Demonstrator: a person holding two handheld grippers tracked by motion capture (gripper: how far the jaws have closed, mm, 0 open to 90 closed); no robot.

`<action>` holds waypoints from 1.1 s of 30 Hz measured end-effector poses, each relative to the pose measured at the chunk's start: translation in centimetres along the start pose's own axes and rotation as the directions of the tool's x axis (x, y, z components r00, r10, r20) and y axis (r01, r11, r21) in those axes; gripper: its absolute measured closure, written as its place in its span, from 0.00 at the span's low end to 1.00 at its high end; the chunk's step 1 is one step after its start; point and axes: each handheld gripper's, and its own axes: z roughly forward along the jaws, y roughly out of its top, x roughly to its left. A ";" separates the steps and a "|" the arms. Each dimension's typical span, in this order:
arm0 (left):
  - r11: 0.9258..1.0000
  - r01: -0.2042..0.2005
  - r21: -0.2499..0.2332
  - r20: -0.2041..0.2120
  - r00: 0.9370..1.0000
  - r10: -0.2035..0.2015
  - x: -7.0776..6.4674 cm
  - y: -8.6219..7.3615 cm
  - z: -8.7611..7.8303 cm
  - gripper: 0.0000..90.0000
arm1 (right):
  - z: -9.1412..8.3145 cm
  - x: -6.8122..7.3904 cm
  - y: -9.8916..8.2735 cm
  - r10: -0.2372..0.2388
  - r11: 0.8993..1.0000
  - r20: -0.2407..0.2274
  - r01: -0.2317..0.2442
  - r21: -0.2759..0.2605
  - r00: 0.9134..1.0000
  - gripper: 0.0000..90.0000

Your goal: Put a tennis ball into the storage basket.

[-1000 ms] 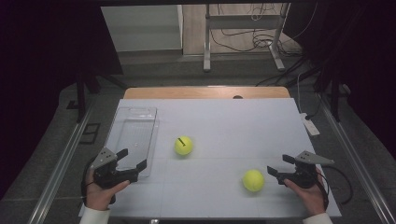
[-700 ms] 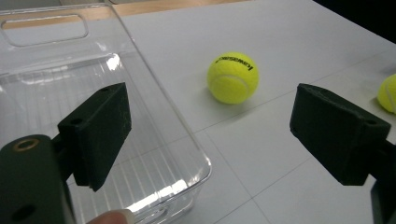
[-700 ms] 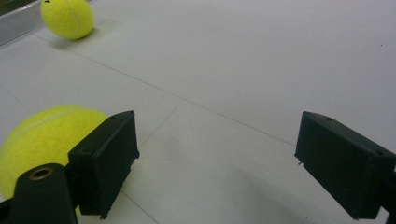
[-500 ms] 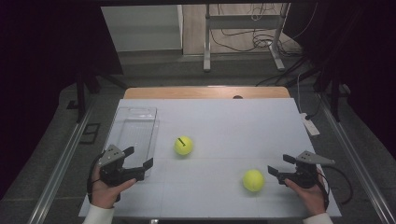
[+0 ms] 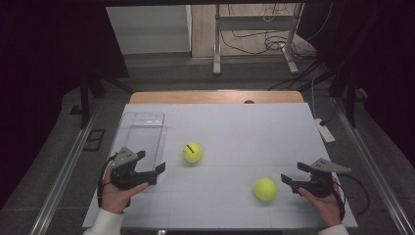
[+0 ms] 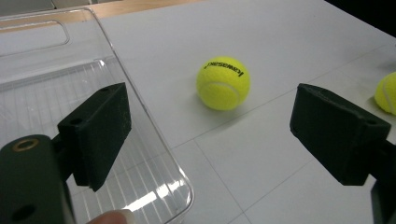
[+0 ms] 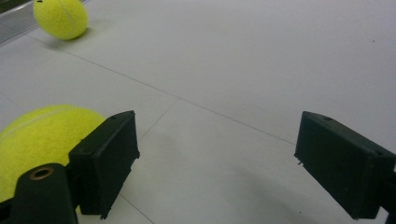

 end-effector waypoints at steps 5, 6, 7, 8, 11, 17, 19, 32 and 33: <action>1.000 -0.012 0.023 0.018 1.000 0.012 -0.4 0.6 1.0 0.15 | -0.1 -0.1 -0.1 0.002 1.000 0.003 -0.002 0.002 1.000 0.15; 0.999 -0.020 0.031 0.021 1.000 0.020 -0.6 0.7 1.2 0.15 | -0.1 -0.1 0.0 0.002 1.000 0.003 -0.002 0.002 1.000 0.15; 0.999 -0.022 0.035 0.023 0.999 0.022 -0.7 0.8 1.3 0.15 | -0.1 -0.1 0.0 0.003 1.000 0.002 -0.003 0.000 1.000 0.15; 0.999 -0.030 0.042 0.027 0.999 0.029 -0.7 0.9 1.6 0.15 | -0.1 -0.1 0.0 0.003 1.000 0.001 -0.003 -0.001 1.000 0.15; 0.998 -0.034 0.052 0.027 0.999 0.032 -0.9 1.1 1.9 0.15 | -0.1 -0.1 0.0 0.004 1.000 0.004 -0.004 -0.001 1.000 0.15; 0.998 -0.025 0.066 0.044 0.999 0.023 -1.0 1.4 2.5 0.14 | 0.1 -0.1 0.1 -0.003 1.000 -0.002 0.003 0.000 1.000 0.15; 0.995 -0.052 0.081 0.014 0.999 0.051 -1.2 1.6 2.7 0.14 | 0.1 -0.1 0.1 0.000 1.000 -0.001 0.000 0.000 1.000 0.15; 0.992 -0.062 0.113 0.062 0.997 0.055 -1.7 2.6 3.7 0.14 | 0.0 0.0 0.1 0.001 1.000 -0.005 -0.001 -0.002 1.000 0.15; 0.991 -0.063 0.117 0.063 0.996 0.056 -1.7 2.6 3.8 0.14 | 0.0 0.0 0.1 0.001 1.000 -0.004 -0.001 -0.003 1.000 0.15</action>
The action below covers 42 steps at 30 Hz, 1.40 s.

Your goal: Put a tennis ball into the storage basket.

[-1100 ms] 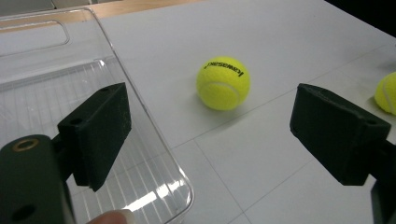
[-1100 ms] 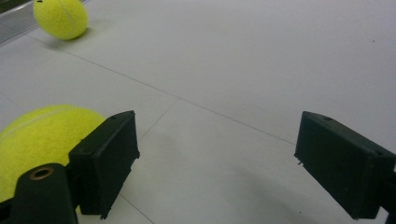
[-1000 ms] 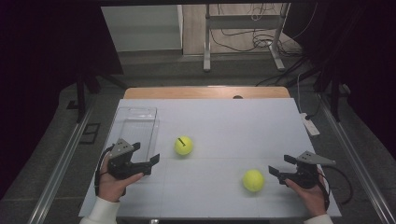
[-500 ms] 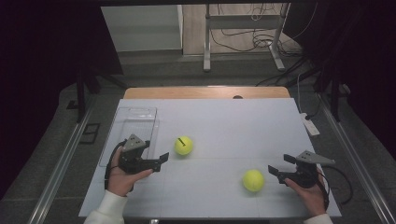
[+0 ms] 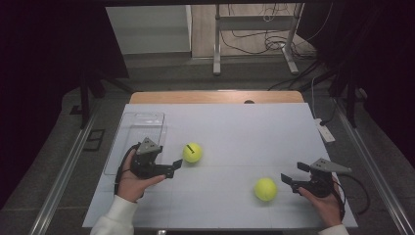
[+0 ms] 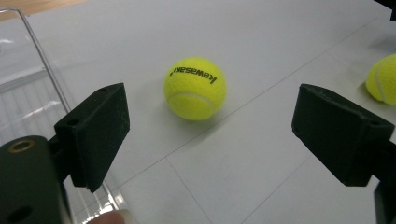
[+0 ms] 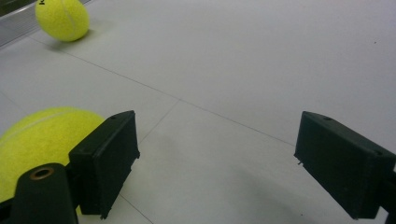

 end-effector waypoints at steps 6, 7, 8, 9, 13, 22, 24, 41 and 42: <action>1.000 0.007 0.006 0.015 1.000 -0.007 0.0 0.5 0.5 0.13 | 0.0 0.1 0.0 0.000 1.000 0.000 0.000 0.000 1.000 0.15; 1.000 0.009 0.006 0.019 1.000 -0.009 0.0 0.6 0.6 0.13 | 0.0 0.0 0.0 0.000 1.000 0.000 0.000 0.001 1.000 0.15; 1.000 0.015 0.006 0.024 1.000 -0.015 0.0 0.7 0.7 0.13 | 0.0 0.0 0.0 0.002 1.000 0.000 -0.002 0.002 1.000 0.15; 1.000 0.017 0.006 0.029 0.999 -0.017 0.0 0.8 0.8 0.13 | 0.0 0.0 0.0 0.001 1.000 0.000 -0.001 0.003 1.000 0.15; 1.000 0.026 0.009 0.045 0.999 -0.026 0.0 1.2 1.3 0.13 | 0.0 0.1 0.0 -0.002 1.000 0.001 0.002 0.007 1.000 0.15; 0.999 0.025 0.023 0.055 0.998 -0.026 -0.1 2.1 2.4 0.13 | 0.1 0.0 -0.1 -0.005 1.000 0.003 0.005 0.009 1.000 0.15; 0.999 0.026 0.023 0.066 0.997 -0.027 -0.2 2.3 2.5 0.13 | 0.0 0.0 -0.1 -0.006 1.000 0.004 0.006 0.010 1.000 0.15; 0.998 0.020 0.057 0.068 0.997 -0.023 -0.2 3.9 3.9 0.13 | 0.0 0.0 -0.1 -0.002 1.000 0.002 0.002 0.005 1.000 0.15; 0.998 0.021 0.058 0.069 0.997 -0.025 -0.2 4.0 3.9 0.13 | 0.0 0.0 -0.1 -0.003 1.000 0.003 0.003 0.006 1.000 0.15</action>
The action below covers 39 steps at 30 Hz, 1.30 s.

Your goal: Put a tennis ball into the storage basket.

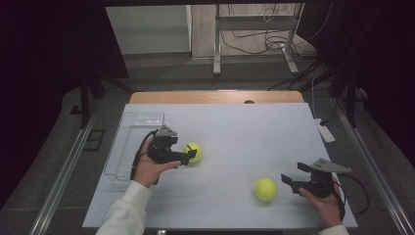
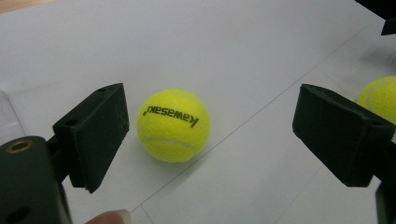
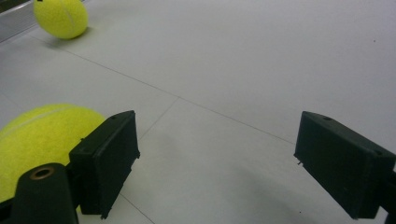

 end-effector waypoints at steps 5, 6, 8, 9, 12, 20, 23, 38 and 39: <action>1.000 0.000 0.006 -0.001 1.000 0.000 0.1 0.2 0.2 0.13 | 0.0 0.0 0.0 -0.001 1.000 0.001 0.001 0.003 1.000 0.15; 1.000 0.002 0.008 -0.001 1.000 -0.002 0.2 0.3 0.3 0.13 | 0.0 0.0 0.0 -0.002 1.000 0.001 0.002 0.004 1.000 0.15; 1.000 0.004 0.012 -0.003 1.000 -0.004 0.3 0.3 0.5 0.13 | 0.0 0.0 0.0 -0.003 1.000 0.002 0.003 0.005 1.000 0.15; 1.000 0.005 0.015 -0.004 1.000 -0.005 0.3 0.3 0.5 0.13 | 0.0 0.0 0.0 -0.003 1.000 0.002 0.003 0.005 1.000 0.15; 1.000 0.004 0.021 -0.007 1.000 -0.004 0.4 0.4 0.8 0.13 | 0.0 0.0 0.0 -0.004 1.000 0.002 0.004 0.007 1.000 0.15; 0.999 0.001 0.047 -0.009 1.000 -0.001 0.6 0.8 1.7 0.13 | 0.2 0.0 -0.1 -0.014 1.000 0.005 0.014 0.016 1.000 0.15; 0.998 0.003 0.057 -0.009 1.000 -0.002 0.7 1.0 2.1 0.12 | 0.2 0.0 -0.1 -0.014 1.000 0.004 0.014 0.016 1.000 0.15; 0.993 0.014 0.114 -0.020 1.000 -0.011 0.9 1.4 3.9 0.11 | 0.2 -0.1 -0.1 -0.013 1.000 0.004 0.013 0.016 1.000 0.15; 0.993 0.014 0.119 -0.021 1.000 -0.011 0.9 1.4 4.1 0.11 | 0.2 -0.1 -0.1 -0.013 1.000 0.004 0.013 0.017 1.000 0.15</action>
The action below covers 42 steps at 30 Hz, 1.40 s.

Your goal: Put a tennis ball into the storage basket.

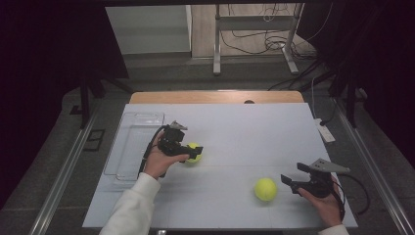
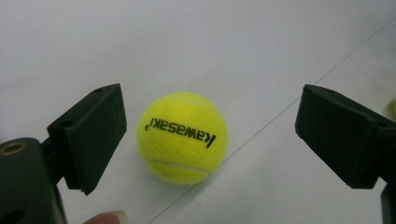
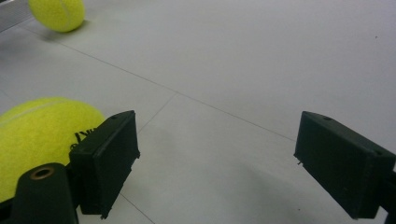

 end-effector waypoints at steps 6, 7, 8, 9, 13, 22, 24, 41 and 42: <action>1.000 0.007 0.030 -0.015 1.000 -0.006 0.2 0.0 0.8 0.10 | 0.0 0.0 0.0 -0.002 1.000 0.001 0.002 0.003 1.000 0.15; 0.999 0.008 0.034 -0.018 1.000 -0.007 0.2 0.0 0.8 0.09 | 0.0 0.0 0.0 -0.003 1.000 0.001 0.003 0.003 1.000 0.15; 0.999 0.009 0.035 -0.019 1.000 -0.008 0.2 0.1 0.9 0.09 | 0.0 0.0 0.0 -0.003 1.000 0.001 0.003 0.003 1.000 0.15; 0.999 0.008 0.037 -0.022 1.000 -0.007 0.2 0.1 1.0 0.09 | 0.0 0.0 0.0 -0.003 1.000 0.001 0.003 0.002 1.000 0.15; 0.999 0.012 0.046 -0.026 1.000 -0.010 0.3 0.1 1.2 0.09 | 0.0 0.0 0.0 -0.003 1.000 0.001 0.003 0.002 1.000 0.15; 0.999 0.003 0.050 -0.021 1.000 -0.002 -0.1 0.1 1.4 0.09 | 0.1 0.0 0.0 -0.004 1.000 0.001 0.004 0.003 1.000 0.15; 0.999 -0.001 0.051 -0.022 1.000 0.002 -0.2 0.2 1.4 0.09 | 0.1 0.0 0.0 -0.004 1.000 0.001 0.004 0.003 1.000 0.15; 0.996 -0.005 0.087 -0.026 1.000 0.007 -0.2 0.2 2.4 0.08 | 0.1 0.0 0.0 -0.004 1.000 0.000 0.004 0.004 1.000 0.15; 0.996 -0.004 0.091 -0.027 1.000 0.007 -0.2 0.2 2.5 0.08 | 0.1 0.0 0.0 -0.005 1.000 0.001 0.005 0.003 1.000 0.15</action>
